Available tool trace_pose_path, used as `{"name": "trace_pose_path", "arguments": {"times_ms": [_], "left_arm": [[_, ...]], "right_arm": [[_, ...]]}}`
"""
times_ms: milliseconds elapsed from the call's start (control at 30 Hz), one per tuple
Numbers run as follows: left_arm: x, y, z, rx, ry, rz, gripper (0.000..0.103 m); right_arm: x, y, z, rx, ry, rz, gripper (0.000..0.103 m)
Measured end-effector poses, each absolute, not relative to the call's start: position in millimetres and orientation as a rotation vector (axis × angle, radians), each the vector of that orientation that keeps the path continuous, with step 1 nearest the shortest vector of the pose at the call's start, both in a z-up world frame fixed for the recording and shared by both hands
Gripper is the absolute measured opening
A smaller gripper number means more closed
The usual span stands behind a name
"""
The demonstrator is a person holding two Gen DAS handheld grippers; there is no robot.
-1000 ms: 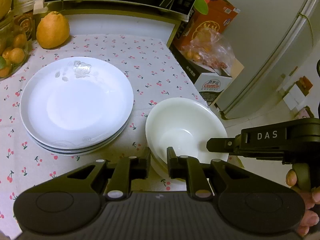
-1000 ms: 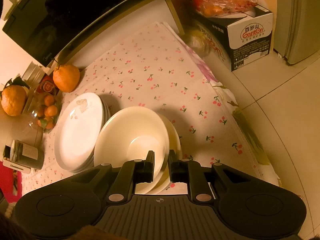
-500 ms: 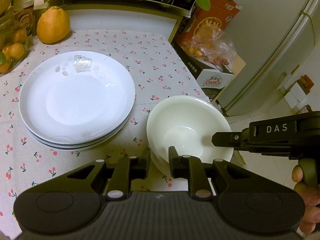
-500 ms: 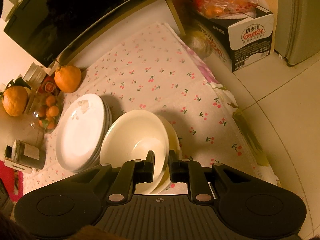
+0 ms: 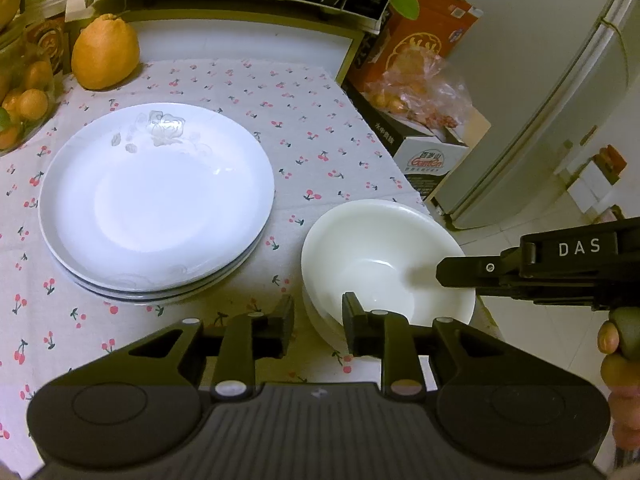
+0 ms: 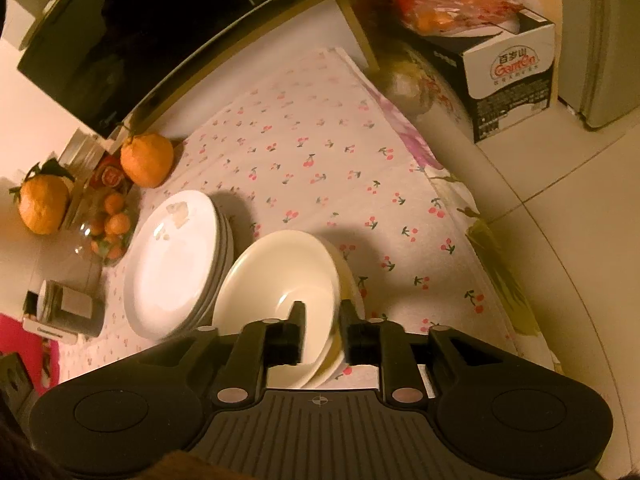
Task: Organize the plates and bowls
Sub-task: 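Lower the white bowl into the nested bowls and open both grippers, then close both grippers on the rim of the nested bowl stack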
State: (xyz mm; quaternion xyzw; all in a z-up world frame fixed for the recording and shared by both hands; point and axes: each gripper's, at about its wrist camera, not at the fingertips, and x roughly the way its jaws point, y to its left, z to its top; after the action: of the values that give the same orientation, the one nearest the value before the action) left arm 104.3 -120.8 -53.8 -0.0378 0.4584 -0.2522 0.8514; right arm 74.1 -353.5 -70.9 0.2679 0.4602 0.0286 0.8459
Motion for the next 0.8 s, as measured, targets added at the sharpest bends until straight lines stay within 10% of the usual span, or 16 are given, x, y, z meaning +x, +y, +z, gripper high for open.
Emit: {"name": "trace_pose_path", "arguments": {"times_ms": [167,800], "left_arm": [[103,-120,-54,-0.073,0.949,-0.553,0.029],[79,-124,-56,0.086,0.810,-0.737,0.099]], "right_arm": [[73,-356,-71,0.554,0.959,0.075,0.030],[66,-361,-73,0.481,0.834,0.096,0.083]]}}
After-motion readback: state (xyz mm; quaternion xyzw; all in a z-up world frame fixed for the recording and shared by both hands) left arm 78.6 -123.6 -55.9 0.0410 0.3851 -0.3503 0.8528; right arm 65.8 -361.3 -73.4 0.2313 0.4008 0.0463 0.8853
